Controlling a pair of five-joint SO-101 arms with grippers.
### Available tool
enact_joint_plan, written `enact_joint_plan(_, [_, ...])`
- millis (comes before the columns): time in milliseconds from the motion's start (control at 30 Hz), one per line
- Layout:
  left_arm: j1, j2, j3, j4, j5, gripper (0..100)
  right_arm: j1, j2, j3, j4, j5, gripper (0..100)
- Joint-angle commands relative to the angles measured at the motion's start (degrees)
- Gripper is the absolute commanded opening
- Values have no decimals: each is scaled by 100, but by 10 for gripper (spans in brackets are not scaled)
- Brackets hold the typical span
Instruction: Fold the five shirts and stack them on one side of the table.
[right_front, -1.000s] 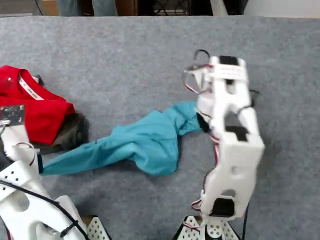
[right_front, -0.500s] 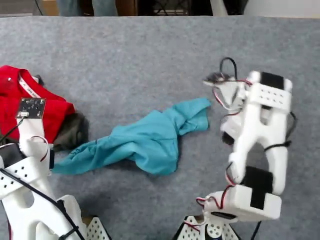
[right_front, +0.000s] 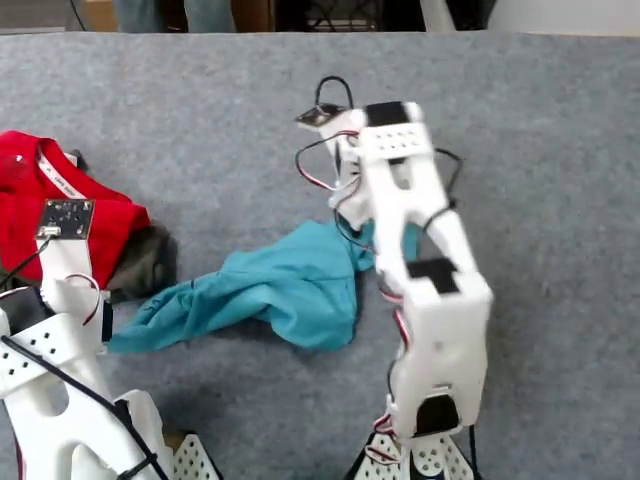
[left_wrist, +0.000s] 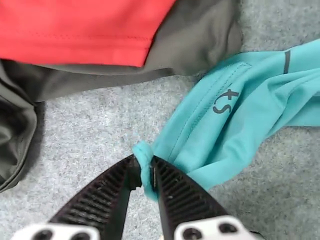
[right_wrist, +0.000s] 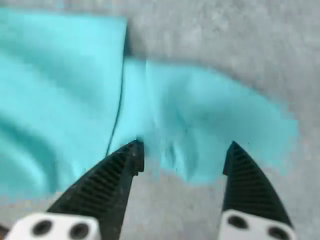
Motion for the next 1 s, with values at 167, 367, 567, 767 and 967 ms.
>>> enact_joint_plan(167, [4,-97,-215,35,62,29,501,2185,-2035,659,-167,8])
enact_joint_plan(367, [13,-97,-224,0,62,29,1143,1525,-585,659,211,14])
enact_joint_plan(567, [48,-44,-277,26,62,29,1767,-356,2070,651,1424,14])
enact_joint_plan(767, [57,-44,-277,0,62,29,2505,-2334,4400,651,2901,14])
enact_joint_plan(967, [57,-44,-277,0,53,29,2620,-3178,5402,651,3701,30])
